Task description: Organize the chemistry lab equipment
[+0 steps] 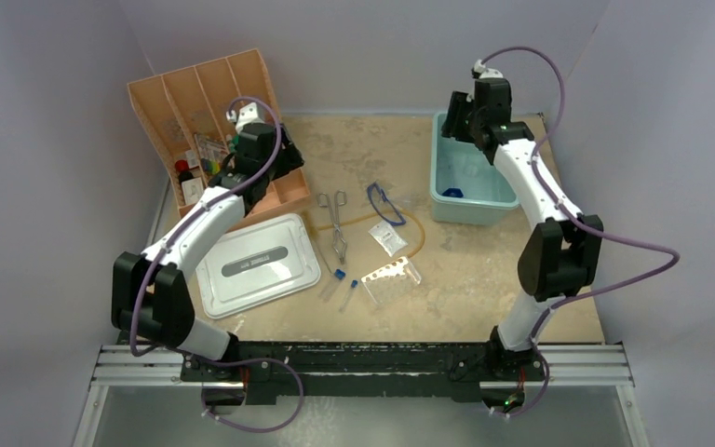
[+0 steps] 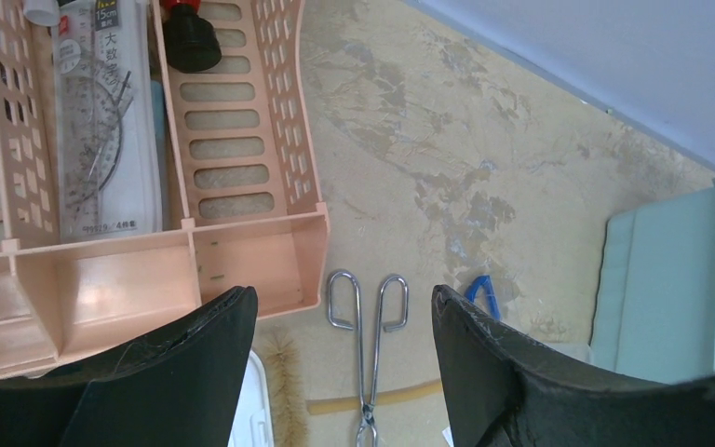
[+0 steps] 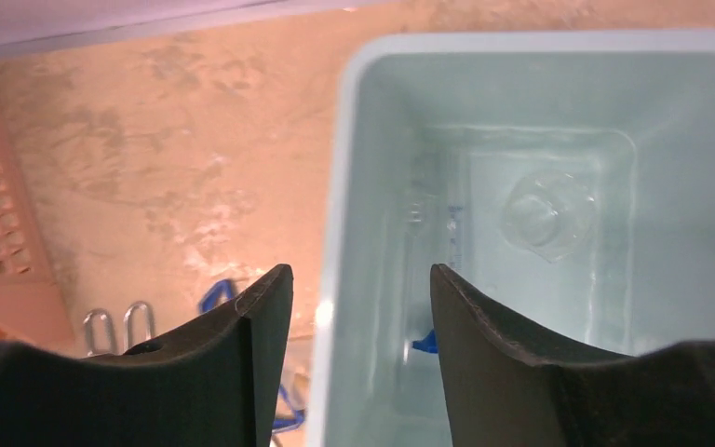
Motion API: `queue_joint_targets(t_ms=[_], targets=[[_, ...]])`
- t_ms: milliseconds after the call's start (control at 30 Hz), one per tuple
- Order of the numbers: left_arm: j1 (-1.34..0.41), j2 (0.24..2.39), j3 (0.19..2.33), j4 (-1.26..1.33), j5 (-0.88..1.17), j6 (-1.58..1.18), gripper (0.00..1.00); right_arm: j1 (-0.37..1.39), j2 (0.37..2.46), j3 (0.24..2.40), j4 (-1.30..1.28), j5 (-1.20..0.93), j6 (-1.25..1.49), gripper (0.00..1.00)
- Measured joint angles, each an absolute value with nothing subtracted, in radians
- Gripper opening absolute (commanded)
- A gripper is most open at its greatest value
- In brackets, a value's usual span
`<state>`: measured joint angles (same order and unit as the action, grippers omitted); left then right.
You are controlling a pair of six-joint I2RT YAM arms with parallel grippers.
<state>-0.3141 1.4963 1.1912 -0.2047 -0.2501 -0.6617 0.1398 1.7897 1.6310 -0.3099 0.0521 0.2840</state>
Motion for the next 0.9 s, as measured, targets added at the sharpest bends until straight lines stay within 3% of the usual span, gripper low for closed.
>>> queue_joint_targets(t_ms=[500, 733, 900], targets=[[-0.314, 1.31, 1.072, -0.272, -0.358, -0.7, 0.68, 0.676, 1.774, 1.626, -0.336, 0.084, 0.228, 0.8], [-0.314, 1.145, 0.985, -0.317, -0.436, -0.727, 0.68, 0.782, 1.95, 1.625, -0.5, 0.06, 0.257, 0.81], [-0.314, 1.089, 0.936, -0.342, -0.452, -0.744, 0.68, 0.817, 2.049, 1.625, -0.613, 0.03, 0.307, 0.72]])
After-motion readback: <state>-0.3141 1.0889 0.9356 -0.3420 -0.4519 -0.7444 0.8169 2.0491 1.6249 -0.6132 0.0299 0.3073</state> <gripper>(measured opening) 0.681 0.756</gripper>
